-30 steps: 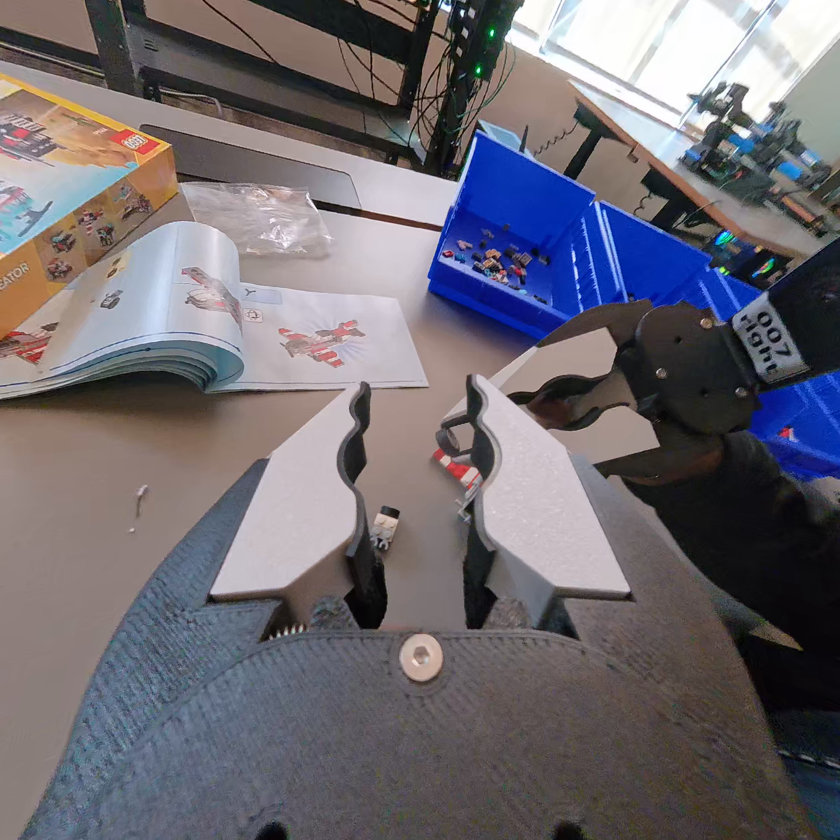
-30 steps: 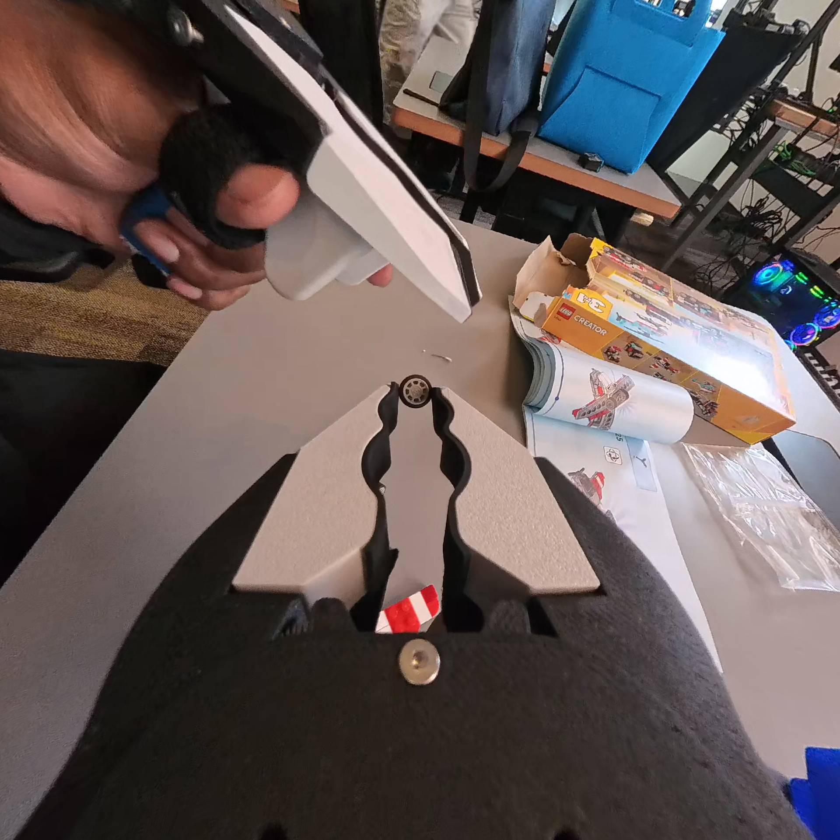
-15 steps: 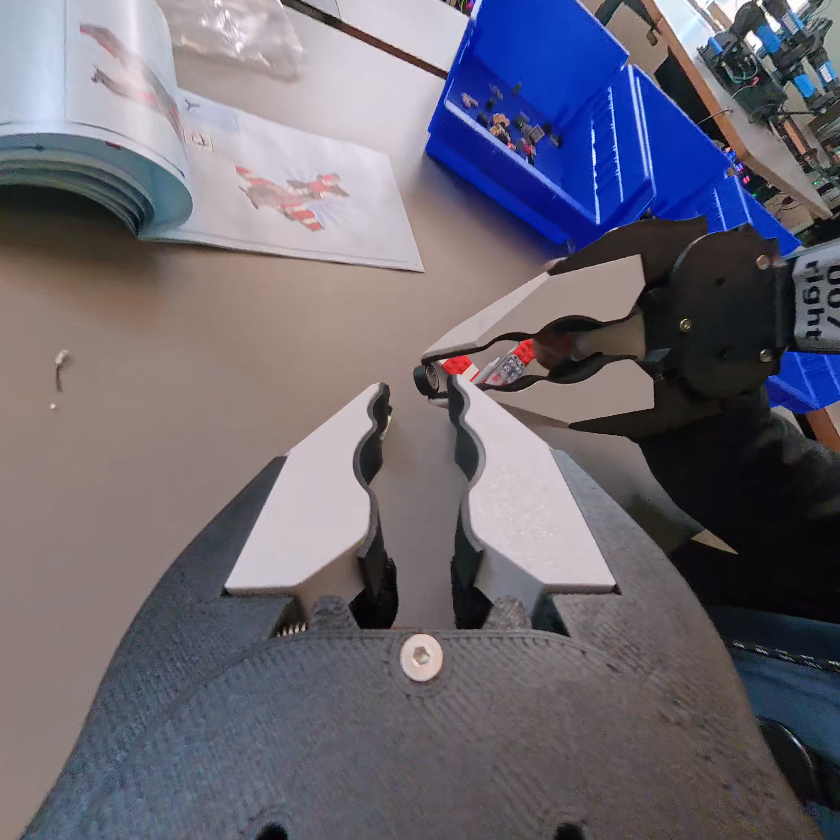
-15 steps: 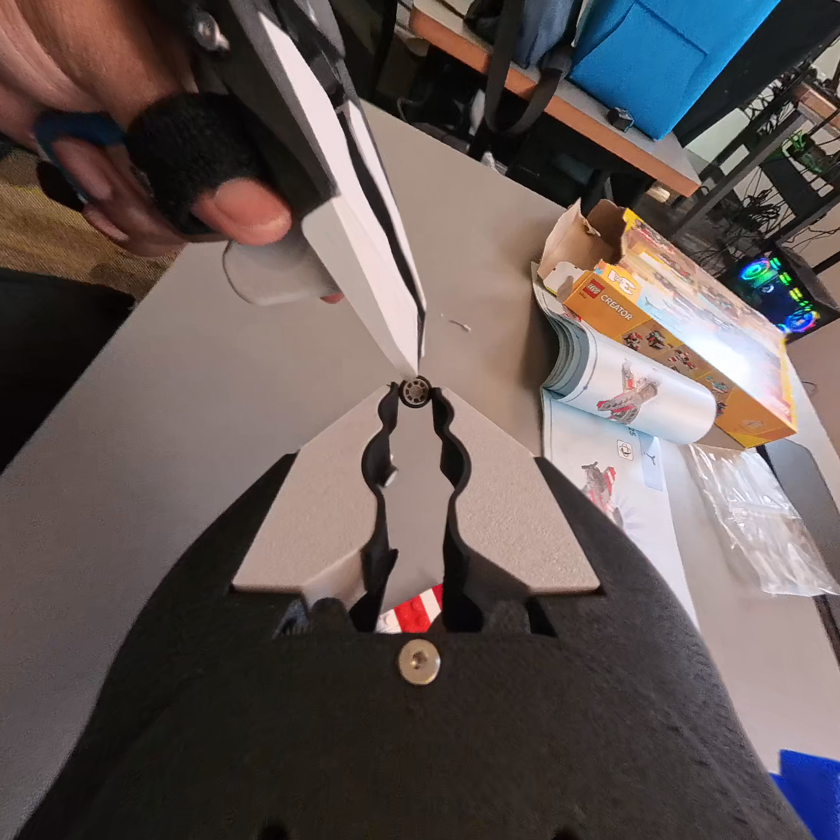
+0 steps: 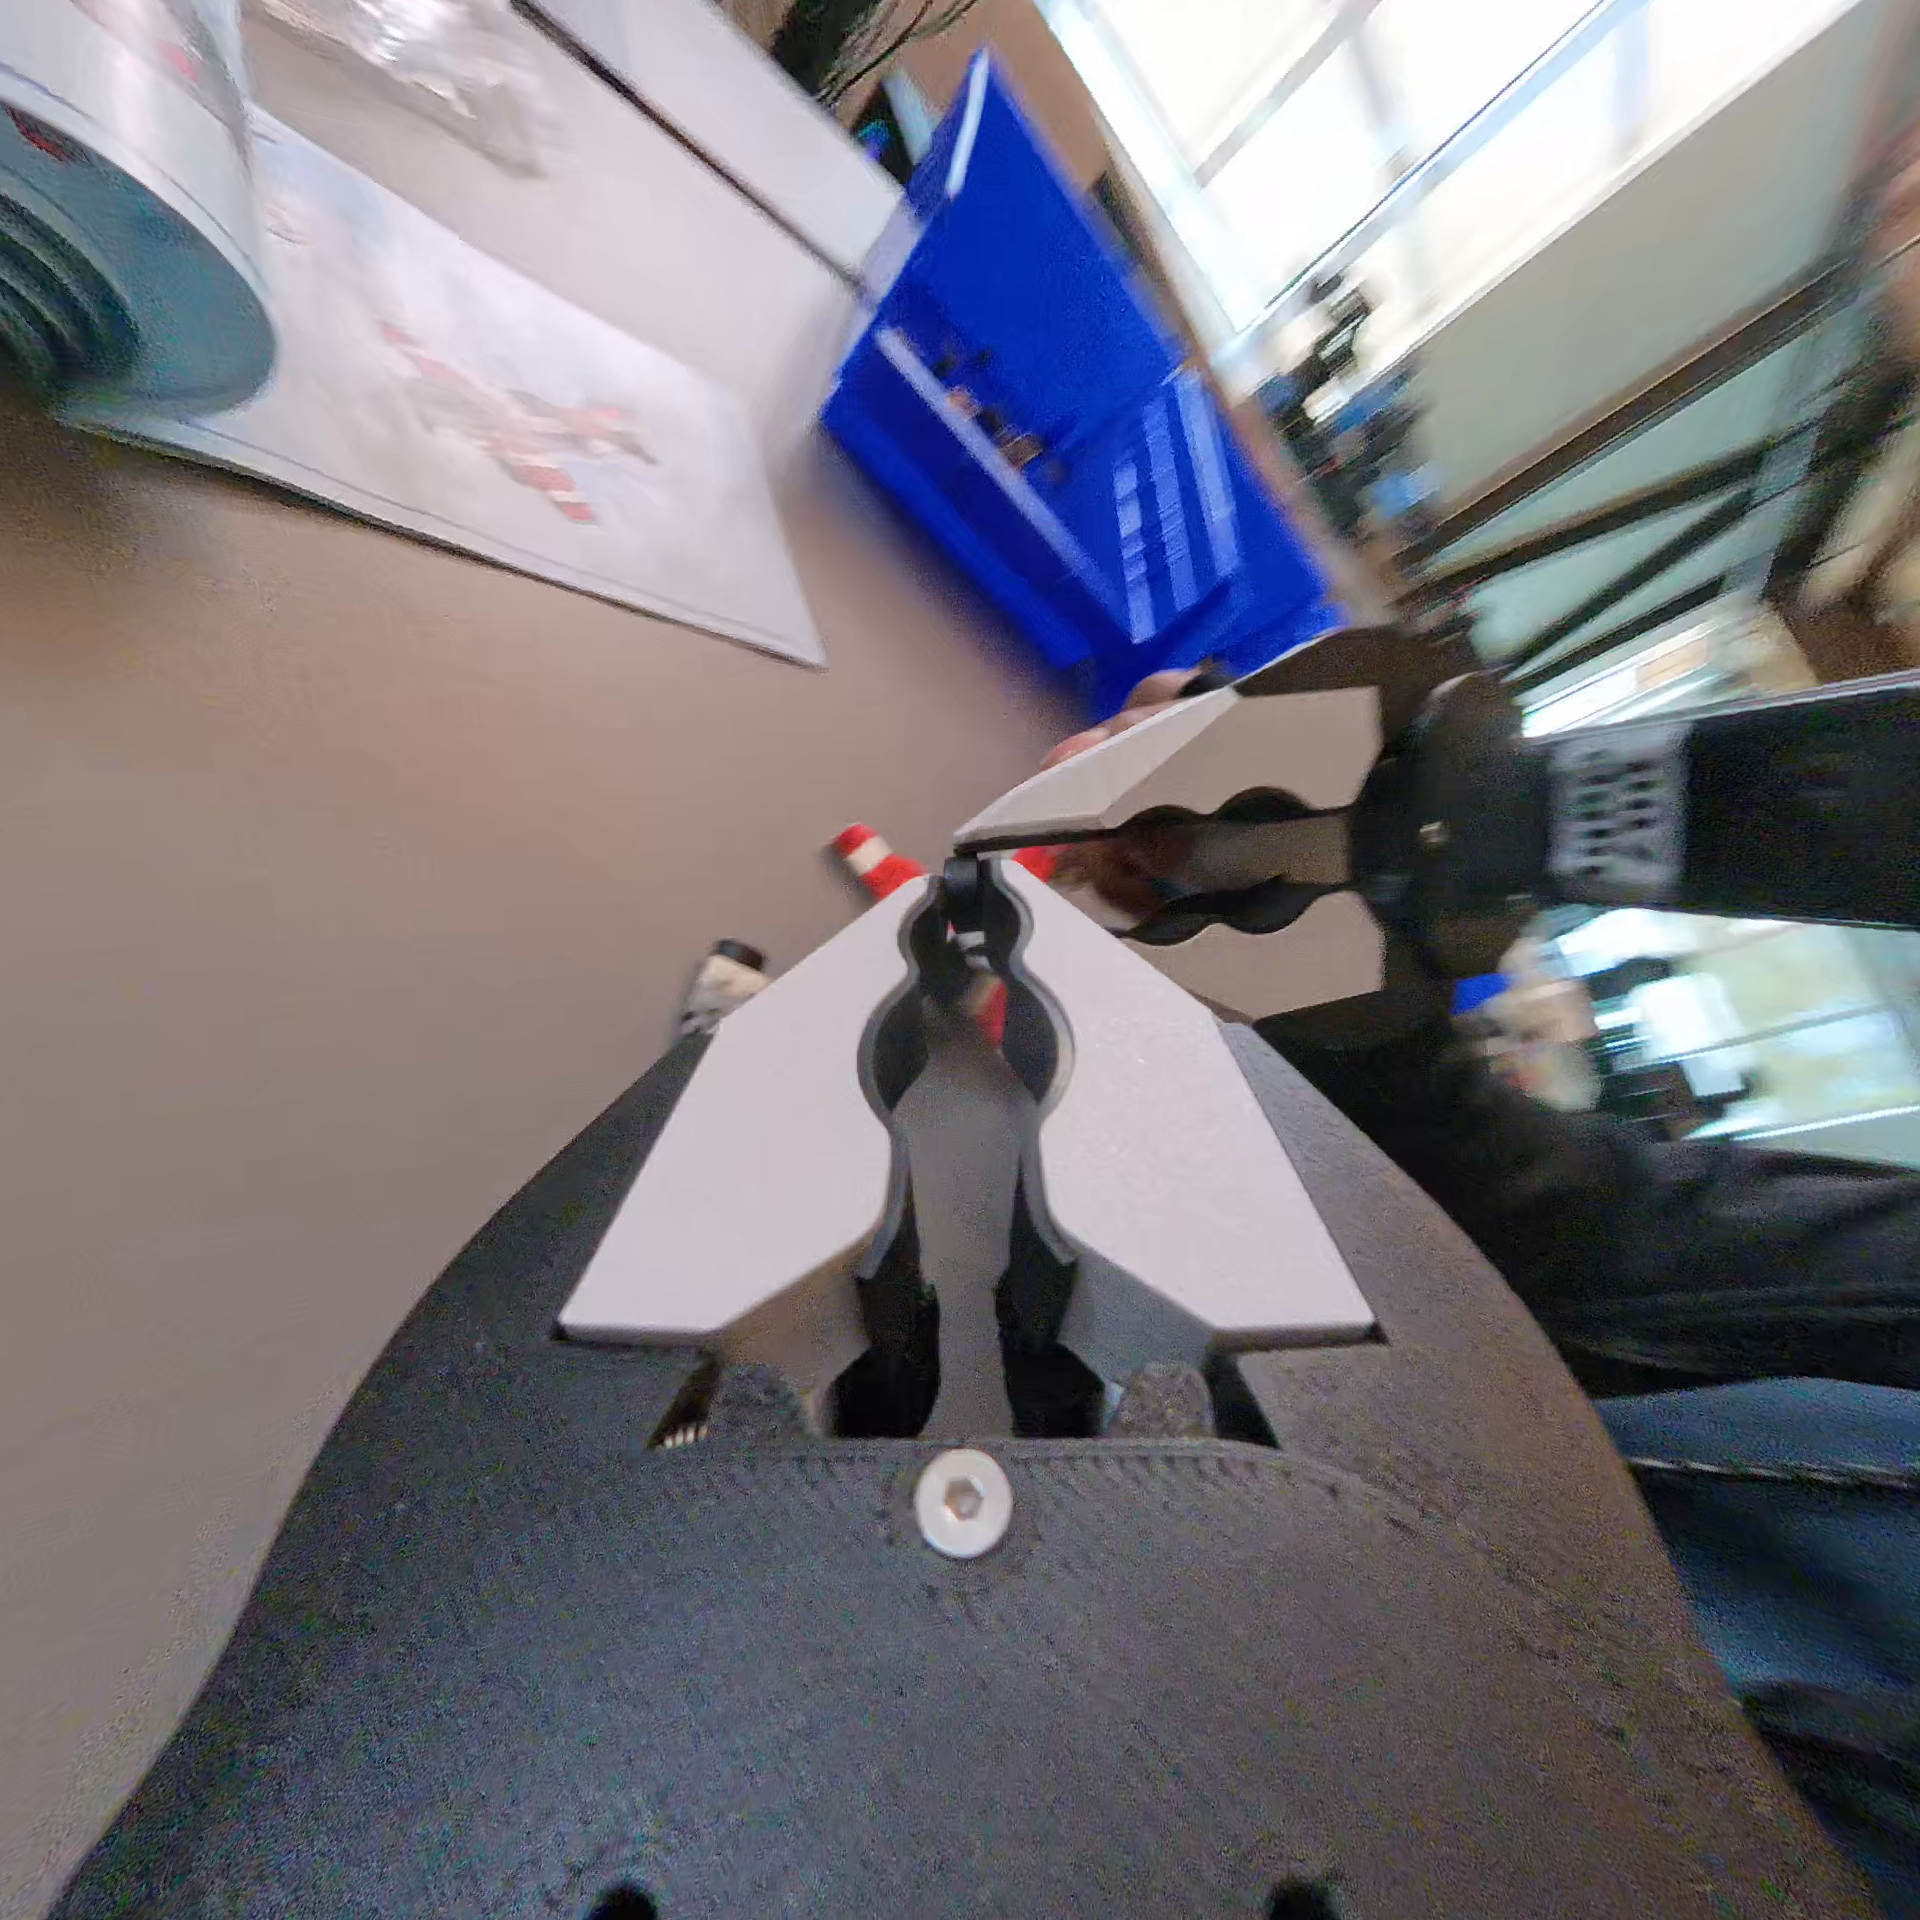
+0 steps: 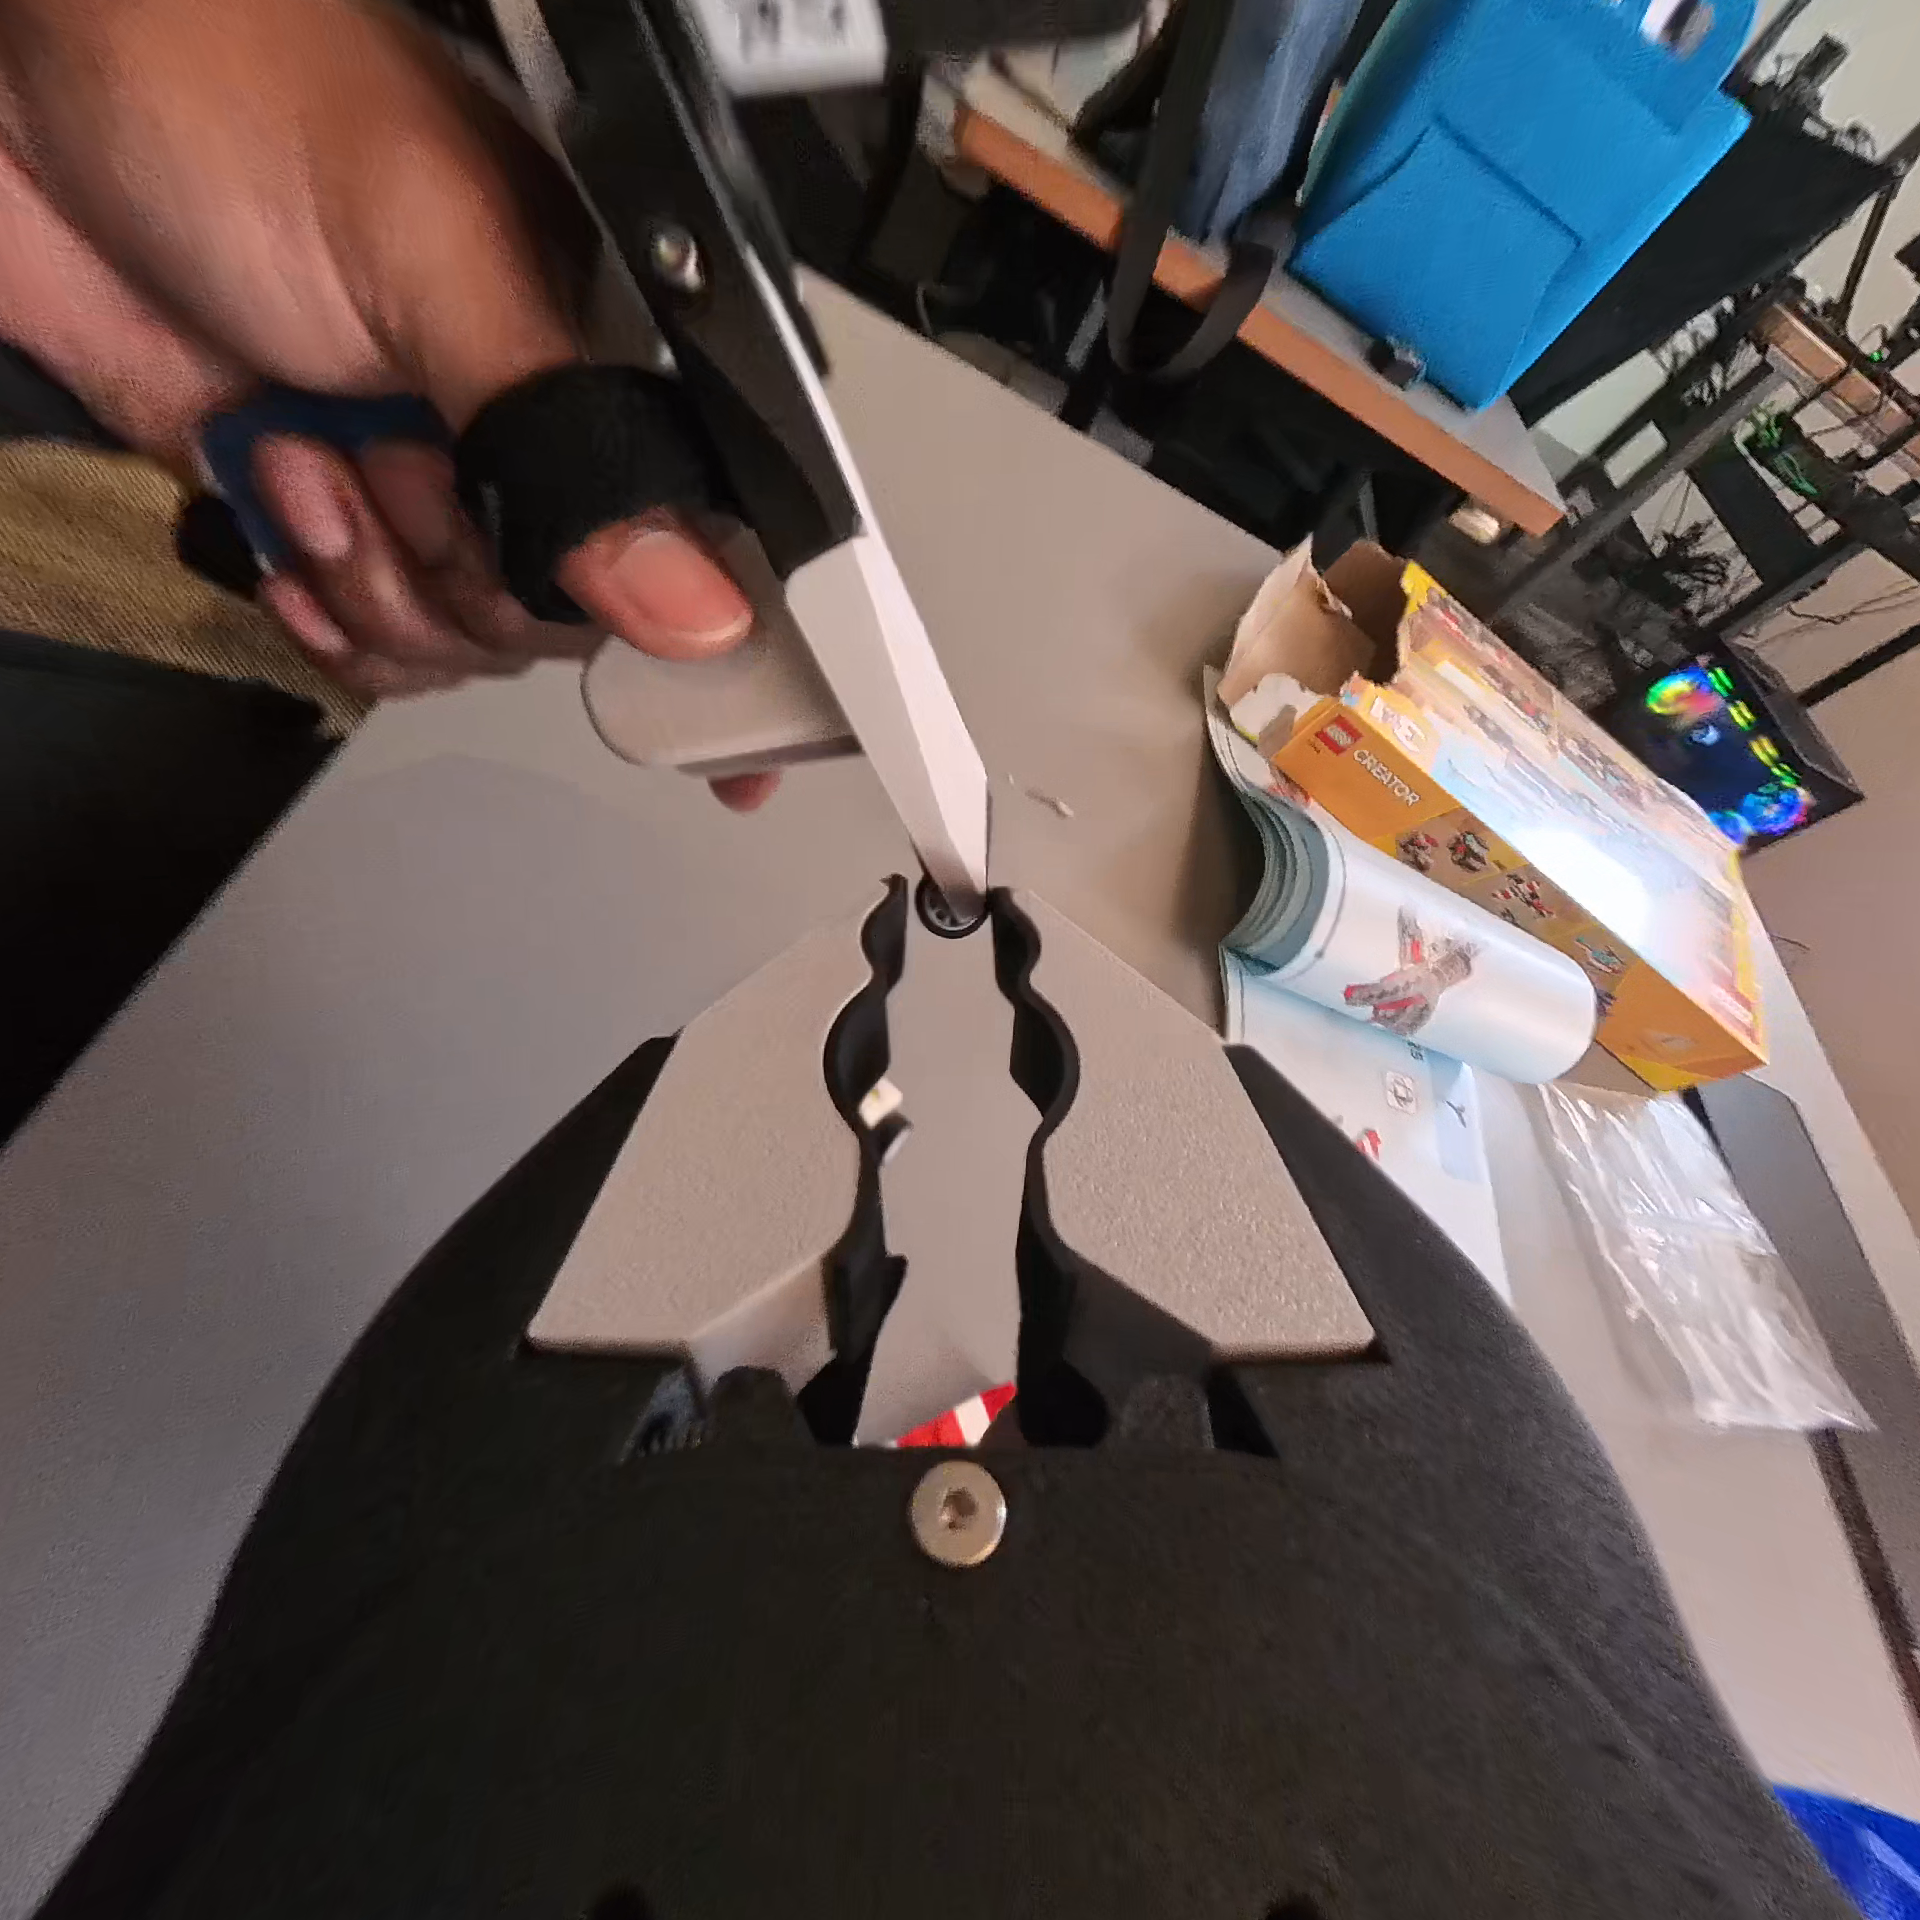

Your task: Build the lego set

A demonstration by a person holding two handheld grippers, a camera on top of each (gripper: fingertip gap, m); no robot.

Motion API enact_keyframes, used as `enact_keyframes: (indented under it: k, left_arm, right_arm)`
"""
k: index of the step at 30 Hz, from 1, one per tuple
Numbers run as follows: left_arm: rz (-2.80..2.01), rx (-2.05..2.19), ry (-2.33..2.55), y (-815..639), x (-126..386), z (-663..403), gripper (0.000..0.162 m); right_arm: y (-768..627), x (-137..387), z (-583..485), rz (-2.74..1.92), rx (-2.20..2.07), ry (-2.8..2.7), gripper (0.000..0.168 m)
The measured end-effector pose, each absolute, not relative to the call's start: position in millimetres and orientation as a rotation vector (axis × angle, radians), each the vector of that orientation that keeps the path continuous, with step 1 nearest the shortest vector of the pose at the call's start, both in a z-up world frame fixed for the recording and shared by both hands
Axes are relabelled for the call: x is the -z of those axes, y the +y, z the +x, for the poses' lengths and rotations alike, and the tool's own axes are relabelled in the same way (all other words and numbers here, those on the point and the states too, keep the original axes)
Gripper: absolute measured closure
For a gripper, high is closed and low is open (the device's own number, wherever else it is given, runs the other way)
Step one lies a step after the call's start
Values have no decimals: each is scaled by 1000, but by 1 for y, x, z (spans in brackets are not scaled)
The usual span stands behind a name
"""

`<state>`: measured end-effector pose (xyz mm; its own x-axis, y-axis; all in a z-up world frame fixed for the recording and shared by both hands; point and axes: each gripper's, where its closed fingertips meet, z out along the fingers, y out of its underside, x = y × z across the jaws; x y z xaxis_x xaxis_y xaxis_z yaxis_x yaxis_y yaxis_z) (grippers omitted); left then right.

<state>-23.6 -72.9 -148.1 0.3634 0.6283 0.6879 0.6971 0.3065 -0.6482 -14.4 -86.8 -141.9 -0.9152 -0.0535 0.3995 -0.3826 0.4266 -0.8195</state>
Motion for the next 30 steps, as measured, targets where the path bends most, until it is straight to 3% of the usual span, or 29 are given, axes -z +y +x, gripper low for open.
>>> enact_keyframes:
  k: [1,7,16,21,25,30]
  left_arm:
    - [-1286,144,-1291,-72,142,-23,156]
    - [-735,574,-1070,-74,100,-14,157]
    - [-563,730,-979,-65,91,-7,157]
    - [-758,517,-1128,-73,112,-13,141]
    - [-1233,118,-1209,-72,127,-10,138]
    - [-1405,55,-1281,-71,141,-11,142]
  right_arm:
    - [-86,137,-12,362,-1557,-2371,150]
    - [-84,109,-5,213,-1974,-2297,143]
    - [-84,94,2,100,-2242,-2217,153]
    - [-83,106,-2,174,-2038,-2260,154]
    - [-84,129,-7,309,-1681,-2321,154]
    - [-88,140,-4,408,-1510,-2337,154]
